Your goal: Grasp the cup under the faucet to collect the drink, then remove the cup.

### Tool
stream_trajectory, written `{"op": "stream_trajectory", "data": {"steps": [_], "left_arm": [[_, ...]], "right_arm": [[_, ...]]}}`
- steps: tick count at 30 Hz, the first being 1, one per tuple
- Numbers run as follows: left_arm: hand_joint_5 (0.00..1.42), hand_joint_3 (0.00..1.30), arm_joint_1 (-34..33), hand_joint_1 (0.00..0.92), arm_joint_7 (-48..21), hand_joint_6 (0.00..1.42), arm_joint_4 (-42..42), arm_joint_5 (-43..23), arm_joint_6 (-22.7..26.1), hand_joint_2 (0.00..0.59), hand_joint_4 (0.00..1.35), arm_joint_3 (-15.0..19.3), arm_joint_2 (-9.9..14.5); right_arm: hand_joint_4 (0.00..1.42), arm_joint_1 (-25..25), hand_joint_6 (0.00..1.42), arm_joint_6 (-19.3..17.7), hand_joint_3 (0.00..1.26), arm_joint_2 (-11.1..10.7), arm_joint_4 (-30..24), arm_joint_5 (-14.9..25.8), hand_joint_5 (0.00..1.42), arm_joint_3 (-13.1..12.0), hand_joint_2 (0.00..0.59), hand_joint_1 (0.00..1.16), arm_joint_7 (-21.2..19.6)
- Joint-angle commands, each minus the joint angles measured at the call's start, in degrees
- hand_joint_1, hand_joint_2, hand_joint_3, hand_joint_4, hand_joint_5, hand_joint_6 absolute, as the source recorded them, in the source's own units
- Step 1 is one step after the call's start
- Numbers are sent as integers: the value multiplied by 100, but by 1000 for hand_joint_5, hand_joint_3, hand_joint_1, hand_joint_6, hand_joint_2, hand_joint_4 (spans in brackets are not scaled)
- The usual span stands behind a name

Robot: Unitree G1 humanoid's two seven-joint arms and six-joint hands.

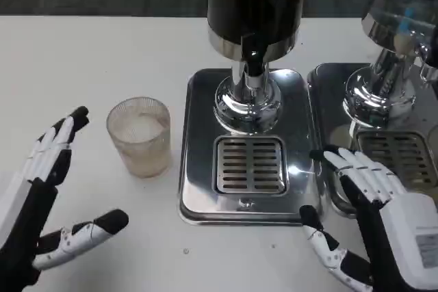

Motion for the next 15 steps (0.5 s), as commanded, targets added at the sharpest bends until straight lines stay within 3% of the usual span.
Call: {"op": "stream_trajectory", "data": {"steps": [1, 9, 15], "left_arm": [[15, 0, -386, 8, -105, 4, 365, -58, -54, 23, 0, 16, 11], [82, 0, -1383, 111, -223, 75, 1460, -193, 33, 20, 0, -93, -61], [94, 0, -2100, 124, -352, 91, 2412, -291, 97, 18, 0, -170, -97]], "right_arm": [[197, 73, 207, 92, 260, 83, -176, -34, 184, 70, 423, 409, 8], [215, 84, 215, 143, 263, 152, -274, -82, 204, 180, 421, 410, 24], [233, -3, 224, 188, 272, 225, -256, -86, 220, 231, 421, 423, 14]]}}
